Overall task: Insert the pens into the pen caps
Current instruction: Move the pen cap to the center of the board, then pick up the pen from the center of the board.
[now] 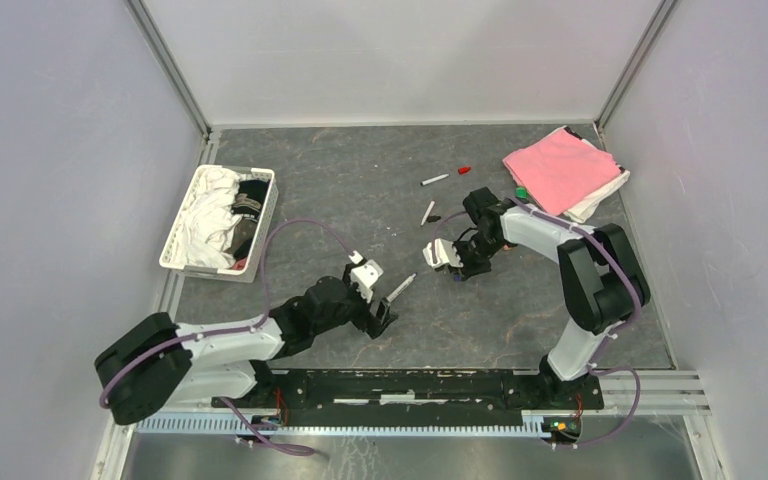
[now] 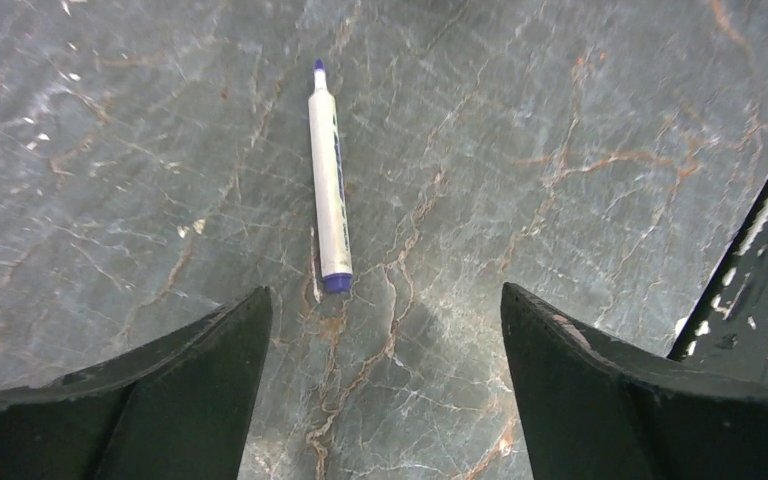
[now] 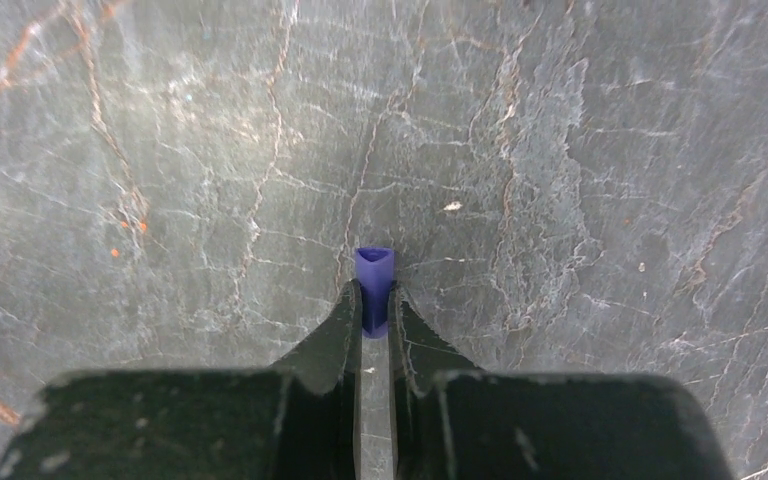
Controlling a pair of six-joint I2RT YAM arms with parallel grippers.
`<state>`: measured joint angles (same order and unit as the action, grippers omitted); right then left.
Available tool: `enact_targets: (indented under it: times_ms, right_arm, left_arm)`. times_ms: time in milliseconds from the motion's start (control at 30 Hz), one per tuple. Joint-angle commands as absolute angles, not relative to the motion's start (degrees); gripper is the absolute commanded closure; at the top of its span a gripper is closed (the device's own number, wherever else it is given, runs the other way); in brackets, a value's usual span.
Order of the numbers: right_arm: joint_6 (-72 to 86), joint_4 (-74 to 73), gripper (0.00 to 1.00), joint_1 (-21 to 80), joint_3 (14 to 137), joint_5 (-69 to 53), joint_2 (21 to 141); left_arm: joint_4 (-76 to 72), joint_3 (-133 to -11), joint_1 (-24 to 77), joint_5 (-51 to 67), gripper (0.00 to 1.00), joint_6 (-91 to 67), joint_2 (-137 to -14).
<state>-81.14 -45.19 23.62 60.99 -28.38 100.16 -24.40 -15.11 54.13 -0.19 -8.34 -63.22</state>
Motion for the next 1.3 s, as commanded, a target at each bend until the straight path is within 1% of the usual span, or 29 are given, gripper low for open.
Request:
enact_targets:
  times_ms: [0,100,267,333,367,633,733,833,1033,1100,1167,1200,1267]
  right_arm:
    - [-77.8,-45.2,1.00,23.2,60.2,-36.1,95.6]
    - [-76.4,-45.0,1.00,23.3,59.5,-37.8,94.5]
    - [-76.3,-43.4,1.00,23.2,58.1,-38.7,93.5]
    - [-76.2,-43.2,1.00,23.2,57.8,-39.0,93.3]
    - [-76.2,-43.2,1.00,23.1,57.7,-39.3,93.3]
    - [-76.4,-43.0,1.00,23.0,57.1,-40.0,92.6]
    - [-76.4,-43.0,1.00,22.9,57.1,-40.1,92.3]
    - [-76.6,-42.9,1.00,22.6,57.1,-40.2,91.8]
    - [-76.8,-43.0,1.00,21.7,57.0,-40.9,90.7]
    - [-77.1,-43.0,1.00,21.3,56.9,-41.0,90.4]
    - [-77.4,-42.7,1.00,21.0,56.5,-41.0,89.9]
    - [-77.5,-42.2,1.00,21.0,56.1,-40.9,89.5]
    - [-77.8,-40.3,1.00,21.0,54.7,-40.1,88.0]
  left_arm:
    - [-27.4,-19.4,54.1,1.7,0.14,-5.2,-68.2]
    - [-25.8,-21.6,53.7,1.0,0.22,-4.8,-71.8]
    - [-22.0,-25.6,53.3,0.2,0.31,-3.8,-77.9]
    - [-20.4,-27.4,53.2,-1.4,0.40,-3.3,-79.9]
    - [-19.6,-28.3,53.1,-2.0,0.42,-3.0,-81.0]
    - [-10.6,-36.2,53.0,-6.2,0.55,-1.2,-88.8]
    - [-7.9,-37.4,53.0,-7.6,0.57,-1.5,-90.2]
    - [-6.9,-37.8,53.1,-7.9,0.64,-2.0,-91.3]
    - [-5.5,-39.0,53.3,-6.7,0.72,-2.7,-94.4]
    - [-5.2,-39.3,53.3,-5.8,0.79,-2.6,-95.0]
    - [-5.0,-39.4,53.3,-4.3,0.94,-2.3,-95.2]
    - [-4.9,-39.5,53.3,-4.0,0.97,-2.2,-95.3]
    - [-4.8,-39.2,53.3,-2.3,0.98,-2.1,-94.8]
